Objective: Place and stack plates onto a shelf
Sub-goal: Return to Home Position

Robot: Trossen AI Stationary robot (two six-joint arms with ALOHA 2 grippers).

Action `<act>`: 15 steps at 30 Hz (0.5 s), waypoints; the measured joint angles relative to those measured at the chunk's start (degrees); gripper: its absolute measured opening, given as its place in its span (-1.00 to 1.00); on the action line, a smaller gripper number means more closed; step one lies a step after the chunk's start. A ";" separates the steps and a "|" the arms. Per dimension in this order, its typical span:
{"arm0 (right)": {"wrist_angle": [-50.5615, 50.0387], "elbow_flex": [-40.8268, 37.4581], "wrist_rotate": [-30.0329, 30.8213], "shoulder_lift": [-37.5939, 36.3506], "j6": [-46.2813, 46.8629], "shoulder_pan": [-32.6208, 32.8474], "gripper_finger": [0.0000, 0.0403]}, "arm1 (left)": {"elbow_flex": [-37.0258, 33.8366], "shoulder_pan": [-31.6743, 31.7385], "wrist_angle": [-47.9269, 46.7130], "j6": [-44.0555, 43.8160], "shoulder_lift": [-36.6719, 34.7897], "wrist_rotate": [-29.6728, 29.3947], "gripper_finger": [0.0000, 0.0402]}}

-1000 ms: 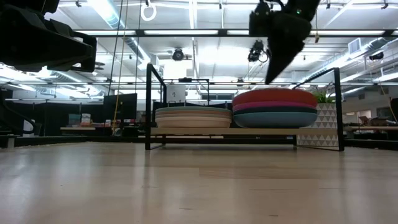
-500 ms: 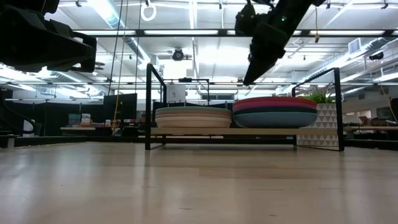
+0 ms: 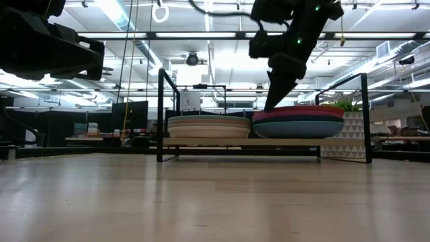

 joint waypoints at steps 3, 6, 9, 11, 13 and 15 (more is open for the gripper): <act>0.23 0.02 0.11 -2.38 0.27 0.02 -0.71 | 0.00 0.00 -0.03 0.00 0.00 0.00 -0.89; -0.02 0.02 0.11 -4.39 1.61 0.15 -0.71 | 0.00 0.01 -0.20 0.00 0.00 0.00 -0.89; -0.31 0.02 0.11 -6.86 3.14 0.68 -0.71 | 0.00 0.00 -0.37 -0.02 0.00 0.00 -0.89; -0.57 0.02 0.05 -8.02 3.98 1.25 -0.71 | 0.00 0.02 -0.37 -0.04 0.00 0.00 -0.89; -0.69 0.02 -0.69 -9.39 4.11 2.05 -0.71 | 0.00 0.00 -0.37 -0.04 0.00 0.00 -0.89; -0.91 0.02 -1.05 -10.76 4.11 3.04 -0.71 | 0.00 0.00 -0.37 -0.09 0.00 0.00 -0.89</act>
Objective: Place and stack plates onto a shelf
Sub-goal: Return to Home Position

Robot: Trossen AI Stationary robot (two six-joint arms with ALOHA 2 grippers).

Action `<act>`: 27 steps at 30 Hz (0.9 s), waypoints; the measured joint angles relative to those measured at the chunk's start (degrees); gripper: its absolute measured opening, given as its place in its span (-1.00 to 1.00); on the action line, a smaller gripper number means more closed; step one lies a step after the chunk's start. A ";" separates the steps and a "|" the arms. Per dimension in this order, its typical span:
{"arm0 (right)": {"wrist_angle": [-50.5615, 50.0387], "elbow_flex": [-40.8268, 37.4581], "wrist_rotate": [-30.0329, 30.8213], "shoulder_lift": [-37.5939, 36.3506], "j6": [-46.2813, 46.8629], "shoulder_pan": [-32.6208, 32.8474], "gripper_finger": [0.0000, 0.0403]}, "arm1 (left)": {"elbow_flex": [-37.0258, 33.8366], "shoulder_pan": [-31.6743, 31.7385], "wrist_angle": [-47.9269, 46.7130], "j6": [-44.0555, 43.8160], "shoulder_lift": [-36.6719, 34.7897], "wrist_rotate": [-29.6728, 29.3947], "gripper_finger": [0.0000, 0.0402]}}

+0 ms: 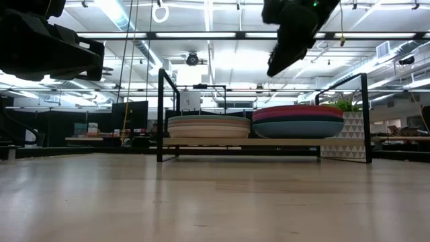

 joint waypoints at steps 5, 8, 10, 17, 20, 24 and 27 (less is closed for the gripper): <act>-0.60 0.00 0.07 -3.87 0.42 2.70 -0.71 | 0.00 0.02 0.00 -0.04 0.00 0.00 -0.89; -0.12 -0.40 0.59 -6.87 1.51 5.10 -0.72 | 0.00 0.00 0.00 -0.03 0.00 0.00 -0.89; 1.62 -2.08 2.19 -9.66 1.99 7.14 -0.73 | 0.00 0.00 -0.05 -0.03 0.00 0.00 -0.89; 11.61 -14.89 5.61 -21.45 5.17 14.07 -0.74 | 0.01 0.01 -0.51 -0.07 0.00 0.00 -0.89; 15.77 -21.04 5.78 -27.08 6.38 16.04 -0.74 | 0.01 0.00 -0.46 -1.04 0.00 0.00 -0.89; 22.15 -27.43 5.88 -34.30 6.74 17.98 -0.74 | 0.01 0.01 -0.44 -4.51 0.00 0.02 -0.89; 25.32 -30.35 4.50 -38.28 8.29 18.68 -0.74 | 0.01 0.00 -0.44 -4.85 0.00 0.02 -0.89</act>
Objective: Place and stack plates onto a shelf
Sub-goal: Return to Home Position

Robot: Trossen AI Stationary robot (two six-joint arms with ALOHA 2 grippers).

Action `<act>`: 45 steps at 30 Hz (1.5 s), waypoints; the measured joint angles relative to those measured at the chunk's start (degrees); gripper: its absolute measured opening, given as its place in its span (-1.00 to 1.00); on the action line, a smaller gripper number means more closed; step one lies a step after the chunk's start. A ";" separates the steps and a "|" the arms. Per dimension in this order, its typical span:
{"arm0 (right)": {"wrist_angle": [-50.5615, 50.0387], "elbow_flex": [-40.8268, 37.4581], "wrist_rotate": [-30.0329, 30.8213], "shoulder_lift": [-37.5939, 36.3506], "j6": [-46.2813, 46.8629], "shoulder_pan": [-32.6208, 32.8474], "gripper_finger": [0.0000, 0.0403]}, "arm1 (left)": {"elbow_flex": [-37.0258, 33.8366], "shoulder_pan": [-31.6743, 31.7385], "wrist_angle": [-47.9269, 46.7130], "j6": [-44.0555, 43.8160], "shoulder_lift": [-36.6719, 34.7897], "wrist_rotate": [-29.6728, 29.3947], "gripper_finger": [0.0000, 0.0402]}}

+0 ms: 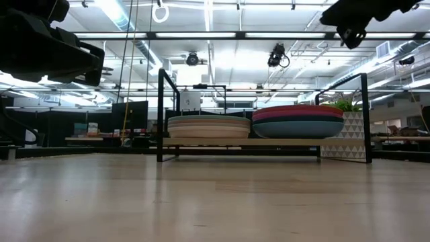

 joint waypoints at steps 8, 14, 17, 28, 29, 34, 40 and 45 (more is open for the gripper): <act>1.65 -1.75 -13.11 -2.63 14.10 0.20 -0.74 | 0.00 0.75 4.62 0.39 0.00 -0.01 -0.89; 5.65 -1.75 -22.41 -3.46 8.70 0.81 -0.74 | 0.01 1.79 7.45 0.42 -0.02 -0.07 -0.89; 6.63 -1.87 -24.75 -6.18 4.06 0.98 -0.74 | 0.00 1.74 7.40 0.44 -0.78 -0.02 -0.89; 7.47 -12.89 -26.08 -27.73 -0.79 0.96 -0.74 | 0.03 0.96 6.98 3.53 -1.92 -0.02 -0.89; 7.43 -14.01 -25.68 -29.74 -0.81 0.96 -0.74 | 0.03 0.96 6.82 3.54 -1.90 -0.04 -0.89; 7.38 -18.93 -25.52 -39.71 -0.72 0.96 -0.74 | 0.03 0.96 6.95 3.51 -1.90 -0.02 -0.89; 6.52 -20.27 -25.82 -41.19 0.40 0.94 -0.74 | 0.01 1.03 6.72 3.48 -1.90 -0.04 -0.89; 5.59 -20.27 -25.68 -41.69 -0.42 0.92 -0.74 | -0.01 1.03 6.35 3.48 -1.90 -0.02 -0.89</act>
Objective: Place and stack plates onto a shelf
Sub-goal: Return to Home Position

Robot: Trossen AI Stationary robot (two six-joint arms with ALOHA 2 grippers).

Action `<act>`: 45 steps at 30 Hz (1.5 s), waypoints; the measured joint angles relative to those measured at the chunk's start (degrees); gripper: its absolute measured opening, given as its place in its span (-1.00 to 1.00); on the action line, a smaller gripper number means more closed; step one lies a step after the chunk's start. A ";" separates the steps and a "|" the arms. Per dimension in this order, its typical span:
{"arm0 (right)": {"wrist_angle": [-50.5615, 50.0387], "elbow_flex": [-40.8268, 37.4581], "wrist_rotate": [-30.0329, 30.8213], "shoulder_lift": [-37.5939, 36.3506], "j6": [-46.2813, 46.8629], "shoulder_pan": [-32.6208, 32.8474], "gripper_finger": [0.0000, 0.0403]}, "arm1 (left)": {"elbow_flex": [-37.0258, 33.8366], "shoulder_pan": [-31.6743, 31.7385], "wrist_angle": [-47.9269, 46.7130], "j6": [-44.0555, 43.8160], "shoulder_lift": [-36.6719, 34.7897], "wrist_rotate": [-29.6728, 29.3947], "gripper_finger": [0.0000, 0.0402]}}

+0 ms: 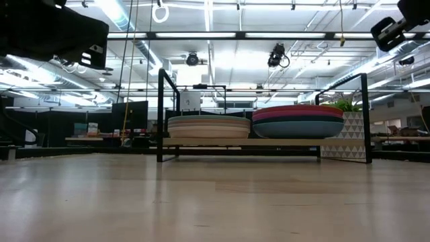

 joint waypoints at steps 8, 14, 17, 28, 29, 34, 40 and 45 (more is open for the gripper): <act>0.85 -2.63 -0.25 0.02 -3.03 0.00 -0.74 | 0.00 0.00 0.69 -0.03 0.00 0.00 -0.89; 5.73 -9.21 -1.25 0.03 -2.88 0.00 -0.74 | 0.00 -0.07 0.65 -0.04 0.00 0.00 -0.89; 8.49 -12.31 -1.47 0.03 -2.93 0.02 -0.74 | 0.00 -0.07 0.62 -0.07 0.01 0.00 -0.89; 8.70 -12.24 -2.78 0.07 -5.90 0.04 -0.74 | 0.00 -0.07 -0.61 -0.01 0.05 -0.01 -0.89; 8.64 -12.24 -2.80 0.07 -6.22 0.04 -0.74 | 0.00 -0.07 -0.59 -0.02 0.07 0.00 -0.89; 8.05 -12.24 -3.02 0.25 -9.26 0.04 -0.74 | 0.00 -0.07 0.03 0.02 -0.25 0.00 -0.89; 8.07 -12.24 -3.02 0.83 -7.62 0.04 -0.74 | 0.00 -2.26 -6.85 -0.04 -8.70 -0.49 -0.89; 8.11 -12.24 -3.02 0.83 -4.42 0.04 -0.74 | -0.01 -6.00 -18.55 0.00 -20.59 -1.21 -0.89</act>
